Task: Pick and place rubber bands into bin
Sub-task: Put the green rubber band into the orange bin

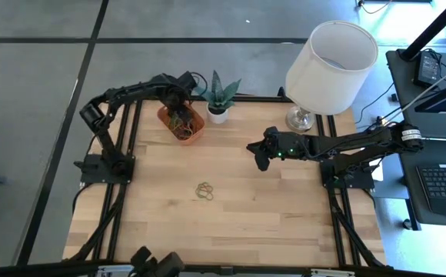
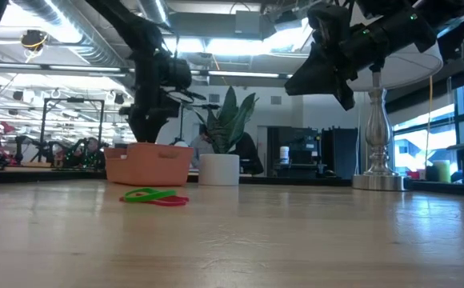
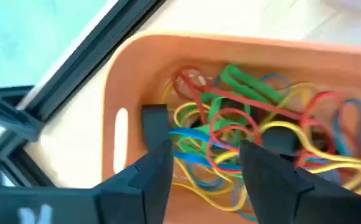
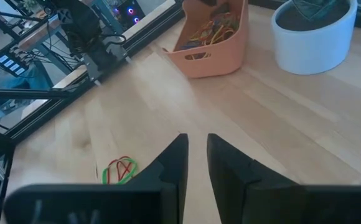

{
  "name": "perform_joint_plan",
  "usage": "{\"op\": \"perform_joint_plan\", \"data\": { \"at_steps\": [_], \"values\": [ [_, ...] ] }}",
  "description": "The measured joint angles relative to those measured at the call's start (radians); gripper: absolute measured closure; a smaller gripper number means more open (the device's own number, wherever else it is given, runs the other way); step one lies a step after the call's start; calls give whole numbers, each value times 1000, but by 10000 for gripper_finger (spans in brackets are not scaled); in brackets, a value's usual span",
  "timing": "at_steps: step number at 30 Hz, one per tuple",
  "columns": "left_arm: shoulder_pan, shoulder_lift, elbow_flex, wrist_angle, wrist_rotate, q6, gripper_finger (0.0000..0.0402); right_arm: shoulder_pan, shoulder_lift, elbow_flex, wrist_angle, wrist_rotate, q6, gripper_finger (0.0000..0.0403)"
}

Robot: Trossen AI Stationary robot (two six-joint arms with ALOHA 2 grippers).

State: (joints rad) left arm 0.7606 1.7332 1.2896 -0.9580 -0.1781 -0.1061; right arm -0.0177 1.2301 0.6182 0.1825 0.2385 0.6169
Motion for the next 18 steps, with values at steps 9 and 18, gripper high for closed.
{"op": "perform_joint_plan", "data": {
  "at_steps": [9,18],
  "values": [
    [-4,-132,0,-10,103,-303,219,0,0,0,-1,-1,-51,338],
    [-107,-282,0,10,53,-530,218,0,0,0,-48,-3,-52,338]
  ]
}}
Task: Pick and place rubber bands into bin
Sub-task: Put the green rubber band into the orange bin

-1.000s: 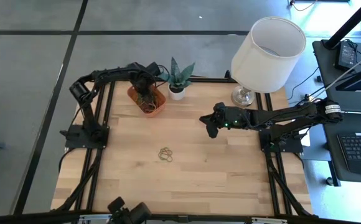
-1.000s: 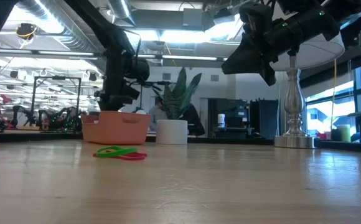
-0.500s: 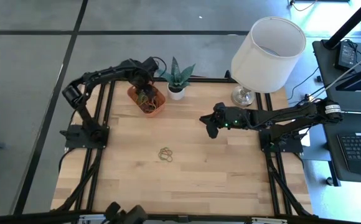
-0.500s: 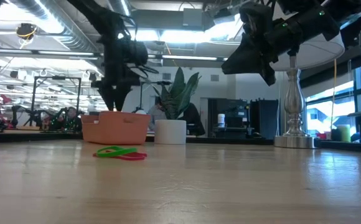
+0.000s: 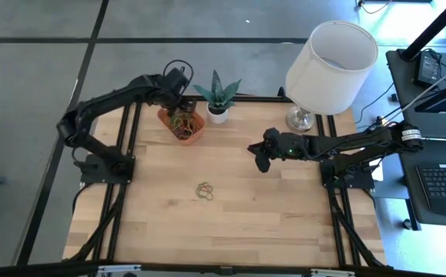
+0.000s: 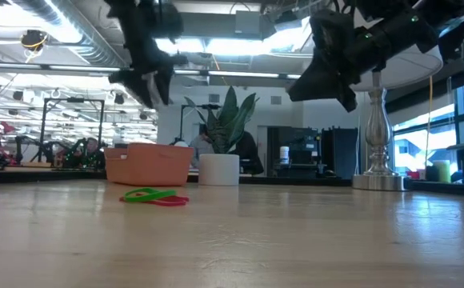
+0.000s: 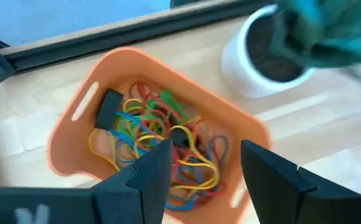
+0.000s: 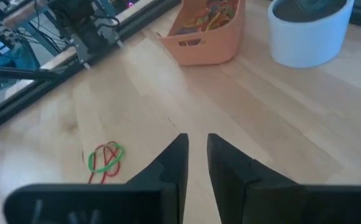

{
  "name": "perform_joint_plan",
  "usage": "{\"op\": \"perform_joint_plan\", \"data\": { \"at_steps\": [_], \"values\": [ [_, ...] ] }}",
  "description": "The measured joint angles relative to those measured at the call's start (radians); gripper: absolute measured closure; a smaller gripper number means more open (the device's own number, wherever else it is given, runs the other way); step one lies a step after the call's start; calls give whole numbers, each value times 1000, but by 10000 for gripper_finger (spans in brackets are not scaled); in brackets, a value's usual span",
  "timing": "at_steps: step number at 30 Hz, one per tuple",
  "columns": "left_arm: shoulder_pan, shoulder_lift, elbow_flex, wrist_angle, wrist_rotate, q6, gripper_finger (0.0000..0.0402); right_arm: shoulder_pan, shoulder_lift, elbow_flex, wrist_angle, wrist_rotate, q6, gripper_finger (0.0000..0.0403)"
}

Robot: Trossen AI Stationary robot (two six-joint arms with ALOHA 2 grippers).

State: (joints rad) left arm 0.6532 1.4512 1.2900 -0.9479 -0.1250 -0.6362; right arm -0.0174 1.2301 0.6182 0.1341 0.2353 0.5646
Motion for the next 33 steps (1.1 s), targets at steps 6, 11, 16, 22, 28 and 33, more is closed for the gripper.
{"op": "perform_joint_plan", "data": {
  "at_steps": [6,11,16,22,28,33],
  "values": [
    [-133,-48,0,6,-65,-65,217,0,0,0,-24,-2,2,338],
    [-241,-48,0,11,-73,-170,219,0,0,0,-48,-4,1,338],
    [-352,-45,0,17,-87,-213,217,0,0,0,-55,-4,-1,338],
    [-493,-45,0,82,-136,-242,220,0,0,0,-54,-4,-1,338],
    [-609,-45,0,148,-199,-242,221,0,0,0,-54,-20,-1,338],
    [-676,-45,0,198,-220,-267,222,0,0,0,-55,-79,-1,338]
  ]
}}
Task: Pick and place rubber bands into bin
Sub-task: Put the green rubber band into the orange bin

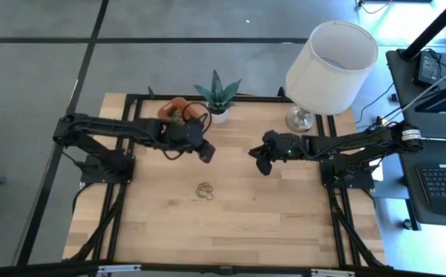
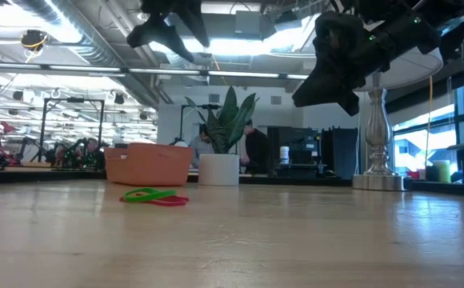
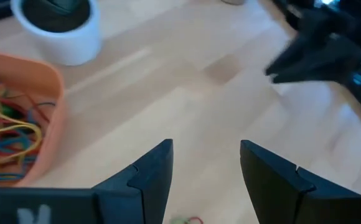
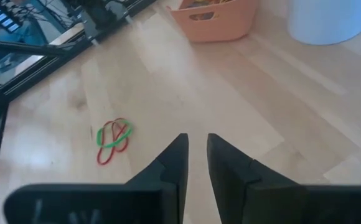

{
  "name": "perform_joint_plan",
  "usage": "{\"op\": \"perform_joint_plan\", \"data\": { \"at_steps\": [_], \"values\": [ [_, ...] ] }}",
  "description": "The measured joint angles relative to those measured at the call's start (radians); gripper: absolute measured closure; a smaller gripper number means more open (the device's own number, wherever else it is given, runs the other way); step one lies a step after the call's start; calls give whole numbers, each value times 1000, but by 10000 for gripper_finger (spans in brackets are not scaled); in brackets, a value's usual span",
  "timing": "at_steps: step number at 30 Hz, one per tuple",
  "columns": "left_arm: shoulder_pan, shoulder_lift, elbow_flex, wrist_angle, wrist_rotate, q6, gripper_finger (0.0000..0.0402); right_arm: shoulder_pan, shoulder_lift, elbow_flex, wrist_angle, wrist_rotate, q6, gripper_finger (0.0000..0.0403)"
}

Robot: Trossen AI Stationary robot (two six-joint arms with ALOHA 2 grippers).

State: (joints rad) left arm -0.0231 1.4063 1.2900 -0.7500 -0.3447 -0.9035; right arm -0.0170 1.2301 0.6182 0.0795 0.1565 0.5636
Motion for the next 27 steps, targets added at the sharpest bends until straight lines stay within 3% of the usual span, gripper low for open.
{"op": "perform_joint_plan", "data": {
  "at_steps": [10,15,22,27],
  "values": [
    [-43,0,0,33,-24,15,222,1,0,0,-3,-28,0,338],
    [-33,0,0,9,-58,226,232,1,0,0,28,-28,37,338],
    [-43,1,0,-70,-19,488,281,4,0,3,162,-27,46,344],
    [-81,-2,-23,-161,-19,544,342,53,16,86,165,4,-18,395]
  ]
}}
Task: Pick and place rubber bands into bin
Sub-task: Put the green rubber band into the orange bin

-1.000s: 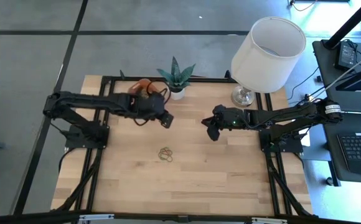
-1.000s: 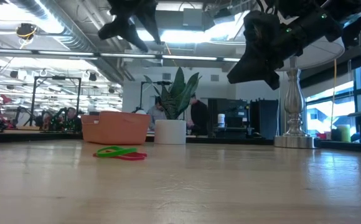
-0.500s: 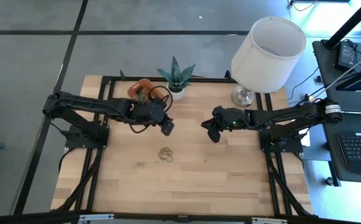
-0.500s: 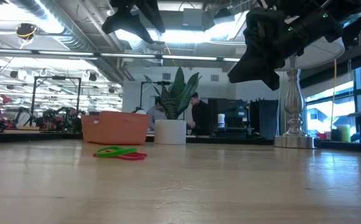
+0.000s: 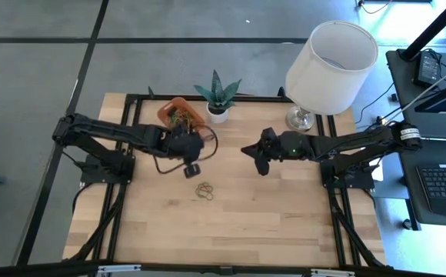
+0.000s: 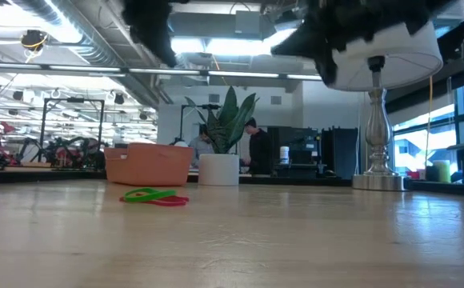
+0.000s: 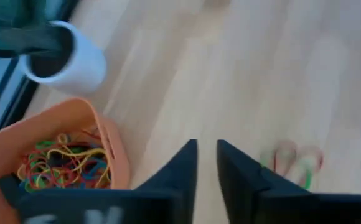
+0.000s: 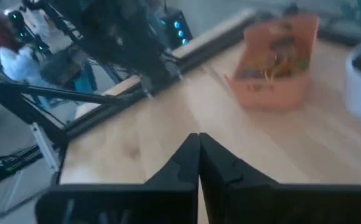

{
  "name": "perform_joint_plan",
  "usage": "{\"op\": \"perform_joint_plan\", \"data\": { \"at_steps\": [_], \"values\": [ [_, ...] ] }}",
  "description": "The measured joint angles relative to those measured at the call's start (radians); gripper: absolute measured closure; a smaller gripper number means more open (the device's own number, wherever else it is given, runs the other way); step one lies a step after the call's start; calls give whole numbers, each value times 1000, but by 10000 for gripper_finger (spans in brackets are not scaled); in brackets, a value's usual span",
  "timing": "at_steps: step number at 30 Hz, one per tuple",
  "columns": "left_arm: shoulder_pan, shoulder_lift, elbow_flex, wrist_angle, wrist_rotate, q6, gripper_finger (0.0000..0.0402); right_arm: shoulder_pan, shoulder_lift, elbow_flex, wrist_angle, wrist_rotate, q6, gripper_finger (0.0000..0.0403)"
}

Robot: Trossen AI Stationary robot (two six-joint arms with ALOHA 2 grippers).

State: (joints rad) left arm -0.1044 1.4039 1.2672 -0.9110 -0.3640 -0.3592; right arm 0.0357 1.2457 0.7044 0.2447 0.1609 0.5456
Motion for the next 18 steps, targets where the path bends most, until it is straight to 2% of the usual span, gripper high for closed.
{"op": "perform_joint_plan", "data": {
  "at_steps": [4,7,11,18],
  "values": [
    [-54,-46,-98,28,66,70,393,67,75,137,-66,121,-92,397],
    [-72,-119,-216,87,97,56,398,106,174,281,-215,170,-132,399],
    [-83,-230,-351,159,150,-4,400,134,329,477,-447,183,-110,399],
    [-117,-376,-489,193,170,-46,400,152,560,722,-701,185,-44,399]
  ]
}}
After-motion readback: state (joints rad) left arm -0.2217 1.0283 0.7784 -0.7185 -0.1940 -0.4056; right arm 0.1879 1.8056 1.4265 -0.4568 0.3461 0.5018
